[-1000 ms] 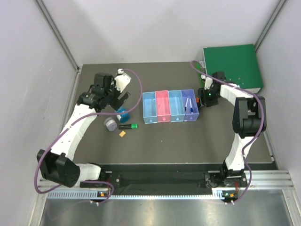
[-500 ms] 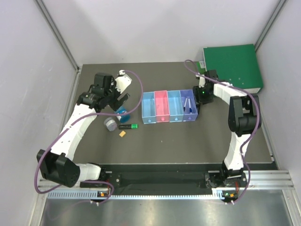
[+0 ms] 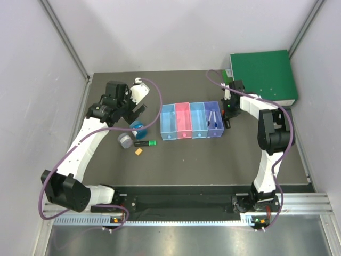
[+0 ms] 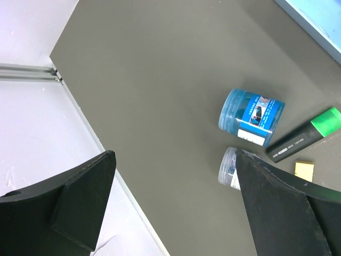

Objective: Sort the stationery into containers
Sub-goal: Pick up the pen from the center of the board, then place the pen in the storage box.

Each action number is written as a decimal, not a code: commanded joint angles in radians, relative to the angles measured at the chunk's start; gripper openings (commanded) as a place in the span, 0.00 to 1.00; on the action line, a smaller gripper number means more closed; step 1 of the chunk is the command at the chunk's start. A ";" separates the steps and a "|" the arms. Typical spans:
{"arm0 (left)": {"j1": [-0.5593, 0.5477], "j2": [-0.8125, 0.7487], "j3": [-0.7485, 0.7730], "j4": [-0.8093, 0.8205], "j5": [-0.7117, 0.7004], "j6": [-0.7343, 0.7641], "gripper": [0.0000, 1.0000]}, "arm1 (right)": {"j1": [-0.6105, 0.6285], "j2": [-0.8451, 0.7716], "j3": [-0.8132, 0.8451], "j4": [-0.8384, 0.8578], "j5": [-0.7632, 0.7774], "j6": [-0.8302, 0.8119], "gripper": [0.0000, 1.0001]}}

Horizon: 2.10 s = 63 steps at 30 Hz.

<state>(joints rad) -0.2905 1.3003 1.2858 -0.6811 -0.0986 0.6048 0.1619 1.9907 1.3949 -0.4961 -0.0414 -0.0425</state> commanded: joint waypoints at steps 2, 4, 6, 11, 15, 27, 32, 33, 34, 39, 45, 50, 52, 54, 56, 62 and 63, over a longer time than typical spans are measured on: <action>0.002 -0.029 0.052 0.018 -0.003 0.000 0.99 | 0.010 -0.027 -0.034 -0.025 0.029 -0.008 0.00; 0.002 -0.033 0.058 0.009 -0.001 -0.002 0.99 | 0.007 -0.071 -0.039 -0.035 0.025 -0.010 0.00; 0.002 -0.038 0.063 0.006 -0.003 0.000 0.99 | -0.001 -0.104 -0.043 -0.050 0.017 -0.014 0.00; 0.002 -0.055 0.052 0.003 -0.003 -0.002 0.99 | -0.016 -0.222 -0.047 -0.085 -0.008 -0.026 0.00; 0.004 -0.076 0.026 0.000 0.002 -0.008 0.99 | -0.032 -0.276 -0.017 -0.128 -0.035 -0.028 0.00; 0.001 -0.111 0.006 -0.026 0.014 -0.019 0.99 | -0.042 -0.276 0.144 -0.131 -0.345 0.121 0.00; 0.001 -0.111 -0.014 -0.029 0.026 -0.022 0.99 | 0.028 -0.205 0.191 -0.098 -0.410 0.158 0.00; 0.002 -0.111 -0.017 -0.028 0.028 -0.023 0.99 | 0.040 -0.185 0.202 -0.091 -0.408 0.161 0.00; 0.001 -0.110 -0.023 -0.020 0.027 -0.023 0.99 | 0.068 -0.176 0.207 -0.090 -0.408 0.164 0.00; 0.001 -0.096 -0.023 -0.008 0.031 -0.031 0.99 | 0.128 -0.115 0.236 -0.062 -0.404 0.182 0.00; 0.001 -0.091 -0.026 0.000 0.048 -0.033 0.99 | 0.159 -0.075 0.222 -0.049 -0.388 0.181 0.00; 0.001 -0.091 -0.040 0.011 0.062 -0.034 0.99 | 0.171 -0.059 0.187 -0.039 -0.371 0.171 0.00; 0.001 -0.091 -0.048 0.017 0.069 -0.033 0.99 | 0.179 -0.053 0.177 -0.036 -0.365 0.164 0.00; 0.001 -0.093 -0.054 0.020 0.073 -0.031 0.99 | 0.180 -0.047 0.176 -0.036 -0.359 0.158 0.02; 0.001 -0.093 -0.063 0.023 0.080 -0.027 0.99 | 0.188 -0.044 0.176 -0.036 -0.353 0.153 0.15; 0.001 -0.101 -0.095 0.022 0.094 -0.027 0.99 | 0.197 -0.052 0.168 -0.038 -0.339 0.141 0.26; 0.001 -0.104 -0.103 0.025 0.094 -0.025 0.99 | 0.200 -0.055 0.167 -0.038 -0.334 0.139 0.27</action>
<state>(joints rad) -0.2905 1.2140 1.2060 -0.7036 -0.0292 0.5789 0.3424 1.9415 1.5677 -0.5724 -0.3908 0.1162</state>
